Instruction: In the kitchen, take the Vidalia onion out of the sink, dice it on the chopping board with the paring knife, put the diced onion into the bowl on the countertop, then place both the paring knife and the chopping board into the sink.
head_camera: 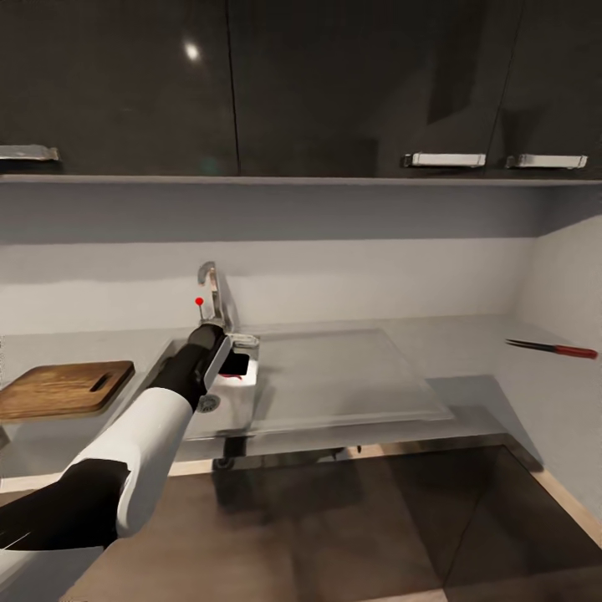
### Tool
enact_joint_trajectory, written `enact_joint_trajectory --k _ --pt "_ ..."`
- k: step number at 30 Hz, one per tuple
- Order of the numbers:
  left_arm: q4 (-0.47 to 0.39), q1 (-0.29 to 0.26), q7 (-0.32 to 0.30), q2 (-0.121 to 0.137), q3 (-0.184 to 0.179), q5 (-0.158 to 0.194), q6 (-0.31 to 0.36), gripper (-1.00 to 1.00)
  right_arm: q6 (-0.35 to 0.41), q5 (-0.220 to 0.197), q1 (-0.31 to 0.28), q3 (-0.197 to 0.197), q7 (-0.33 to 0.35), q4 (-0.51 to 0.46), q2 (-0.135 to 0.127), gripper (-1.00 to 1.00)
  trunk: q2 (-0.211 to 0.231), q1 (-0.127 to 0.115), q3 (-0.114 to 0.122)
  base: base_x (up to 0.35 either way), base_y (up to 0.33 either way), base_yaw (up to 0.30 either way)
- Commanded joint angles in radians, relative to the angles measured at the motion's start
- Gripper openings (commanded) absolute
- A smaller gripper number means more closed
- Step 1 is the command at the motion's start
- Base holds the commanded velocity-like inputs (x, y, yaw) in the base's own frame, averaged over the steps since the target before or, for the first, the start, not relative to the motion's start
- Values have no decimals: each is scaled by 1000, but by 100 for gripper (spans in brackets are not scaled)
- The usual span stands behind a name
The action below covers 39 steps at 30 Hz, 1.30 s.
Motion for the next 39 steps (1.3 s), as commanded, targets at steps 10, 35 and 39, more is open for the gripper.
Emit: enact_joint_trajectory --k 10,35,39 --pt "-1 -1 1 -3 -5 -1 5 -100 -16 -8 -1 11 3 -4 -11 100 -1 0 12 -93 0 169" --pt "-233 1 0 3 -3 7 7 -100 -341 34 -1 56 -1 -22 -32 100 -1 0 22 -18 0 15" --pt "-242 2 0 4 -3 7 7 -100 -341 13 -1 56 -1 -22 -42 100 -1 0 28 0 0 0"
